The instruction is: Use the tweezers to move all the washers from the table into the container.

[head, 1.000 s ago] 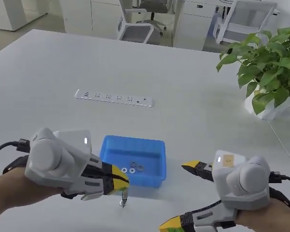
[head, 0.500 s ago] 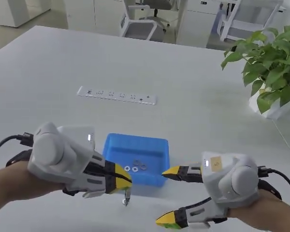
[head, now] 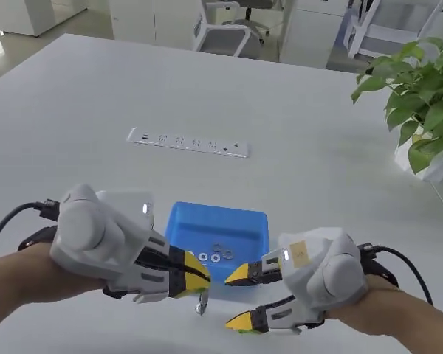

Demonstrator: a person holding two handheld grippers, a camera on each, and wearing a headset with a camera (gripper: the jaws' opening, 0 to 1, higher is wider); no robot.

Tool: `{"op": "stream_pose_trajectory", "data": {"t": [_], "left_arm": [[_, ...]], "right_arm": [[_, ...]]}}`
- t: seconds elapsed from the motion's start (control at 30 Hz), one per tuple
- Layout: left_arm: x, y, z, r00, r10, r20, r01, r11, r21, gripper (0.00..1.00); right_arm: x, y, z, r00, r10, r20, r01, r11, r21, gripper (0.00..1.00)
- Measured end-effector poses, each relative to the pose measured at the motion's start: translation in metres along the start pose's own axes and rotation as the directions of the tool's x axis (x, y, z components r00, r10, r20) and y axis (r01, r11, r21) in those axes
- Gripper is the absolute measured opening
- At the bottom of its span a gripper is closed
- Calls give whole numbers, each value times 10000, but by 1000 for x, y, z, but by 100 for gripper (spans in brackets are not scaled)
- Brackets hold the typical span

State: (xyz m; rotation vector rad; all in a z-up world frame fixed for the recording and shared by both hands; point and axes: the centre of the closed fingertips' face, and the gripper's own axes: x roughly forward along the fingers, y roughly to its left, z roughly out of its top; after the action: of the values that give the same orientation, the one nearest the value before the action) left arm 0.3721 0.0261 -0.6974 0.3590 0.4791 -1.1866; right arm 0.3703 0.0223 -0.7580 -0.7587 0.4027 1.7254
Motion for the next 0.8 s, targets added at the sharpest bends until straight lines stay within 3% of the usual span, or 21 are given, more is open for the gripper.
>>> {"op": "stream_pose_trajectory", "data": {"t": [0.37,0.8], "left_arm": [[-2,0,-1,9996,-260,-61,260,9997,-2,5],[0,2,0,9992,-383,-95,383,9993,25,5]], "right_arm": [[22,-2,3,9984,563,-57,-565,9977,-366,21],[33,-3,6,9974,722,-63,-725,9962,-476,10]]}}
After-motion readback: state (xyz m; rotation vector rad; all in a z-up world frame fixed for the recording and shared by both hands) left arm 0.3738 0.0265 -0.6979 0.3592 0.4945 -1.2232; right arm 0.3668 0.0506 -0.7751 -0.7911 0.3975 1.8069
